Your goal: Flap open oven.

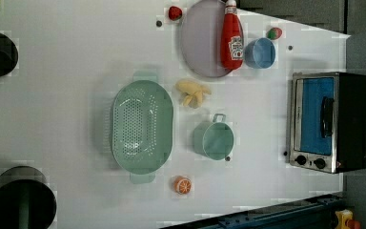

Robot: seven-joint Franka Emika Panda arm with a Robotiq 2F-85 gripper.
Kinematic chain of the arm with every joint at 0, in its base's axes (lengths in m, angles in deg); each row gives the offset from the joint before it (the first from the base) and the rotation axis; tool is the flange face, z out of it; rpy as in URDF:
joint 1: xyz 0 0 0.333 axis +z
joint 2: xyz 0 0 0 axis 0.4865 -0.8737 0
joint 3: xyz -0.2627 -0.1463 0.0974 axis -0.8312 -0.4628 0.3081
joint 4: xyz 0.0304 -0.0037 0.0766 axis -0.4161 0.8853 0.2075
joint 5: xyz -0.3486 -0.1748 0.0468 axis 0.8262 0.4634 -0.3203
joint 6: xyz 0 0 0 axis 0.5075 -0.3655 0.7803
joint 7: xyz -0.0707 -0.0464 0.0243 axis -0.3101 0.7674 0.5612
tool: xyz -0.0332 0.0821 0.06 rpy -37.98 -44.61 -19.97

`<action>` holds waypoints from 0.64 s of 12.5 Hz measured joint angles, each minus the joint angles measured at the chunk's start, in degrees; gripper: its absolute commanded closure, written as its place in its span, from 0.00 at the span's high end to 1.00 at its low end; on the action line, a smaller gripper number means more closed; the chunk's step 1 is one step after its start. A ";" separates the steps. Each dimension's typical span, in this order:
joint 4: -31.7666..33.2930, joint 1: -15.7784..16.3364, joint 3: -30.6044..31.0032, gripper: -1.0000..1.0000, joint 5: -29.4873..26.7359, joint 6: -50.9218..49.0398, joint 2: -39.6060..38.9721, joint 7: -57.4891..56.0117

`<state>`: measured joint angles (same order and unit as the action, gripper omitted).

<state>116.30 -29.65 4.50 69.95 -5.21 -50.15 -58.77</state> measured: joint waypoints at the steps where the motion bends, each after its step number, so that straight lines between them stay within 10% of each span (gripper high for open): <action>1: 0.00 0.03 -1.34 0.18 0.02 1.00 0.00 -4.37; 8: 2.46 -1.58 -10.52 0.18 9.70 12.13 -2.77 -35.46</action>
<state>118.76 -31.23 -6.02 79.65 6.92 -52.92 -94.23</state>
